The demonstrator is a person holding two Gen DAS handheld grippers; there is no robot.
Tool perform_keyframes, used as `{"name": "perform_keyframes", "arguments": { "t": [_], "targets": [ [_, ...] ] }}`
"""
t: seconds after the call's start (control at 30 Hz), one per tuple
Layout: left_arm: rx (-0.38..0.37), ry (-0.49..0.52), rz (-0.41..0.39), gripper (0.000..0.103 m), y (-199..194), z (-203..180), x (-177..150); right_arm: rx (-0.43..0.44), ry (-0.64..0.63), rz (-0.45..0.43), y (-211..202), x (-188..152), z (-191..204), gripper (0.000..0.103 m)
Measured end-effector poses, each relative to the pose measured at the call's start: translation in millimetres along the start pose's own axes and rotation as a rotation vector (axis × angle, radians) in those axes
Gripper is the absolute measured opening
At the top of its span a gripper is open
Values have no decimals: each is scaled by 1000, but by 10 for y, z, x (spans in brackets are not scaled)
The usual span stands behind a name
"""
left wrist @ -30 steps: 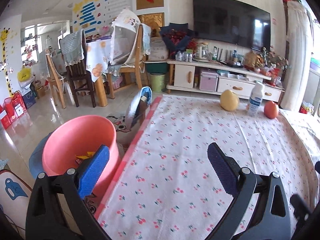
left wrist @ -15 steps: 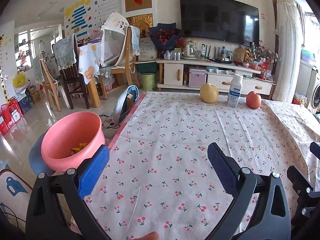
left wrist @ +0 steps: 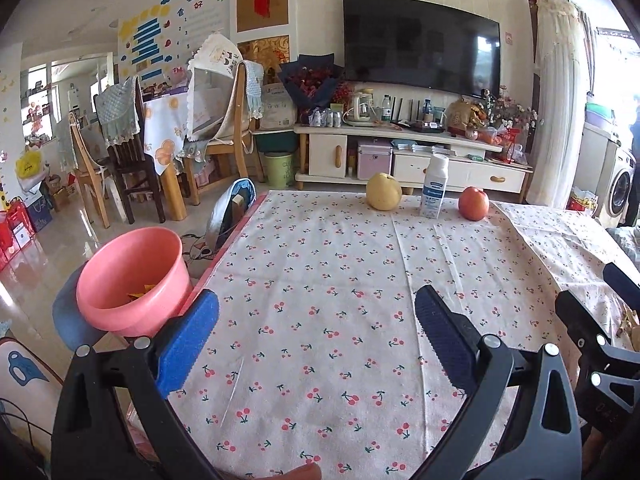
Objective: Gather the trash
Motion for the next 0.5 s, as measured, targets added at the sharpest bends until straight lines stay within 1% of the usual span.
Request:
{"name": "perform_keyframes", "arguments": {
  "t": [0.33, 0.5],
  "targets": [
    [-52, 8, -3, 99, -196, -191, 25, -74, 77, -81, -167, 63, -325, 94],
    [-74, 9, 2, 99, -237, -265, 32, -97, 103, -83, -149, 57, -431, 94]
  ]
}}
Point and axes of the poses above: each gripper's, at about its wrist camera, not at the fingertips, and y roughly the way its jaws point, z to its left, x to its top, the point moved 4 cm from there along y, roughly the way its jaws point, and after that the axes turned 8 degrees about z, right-handed, at the moved point
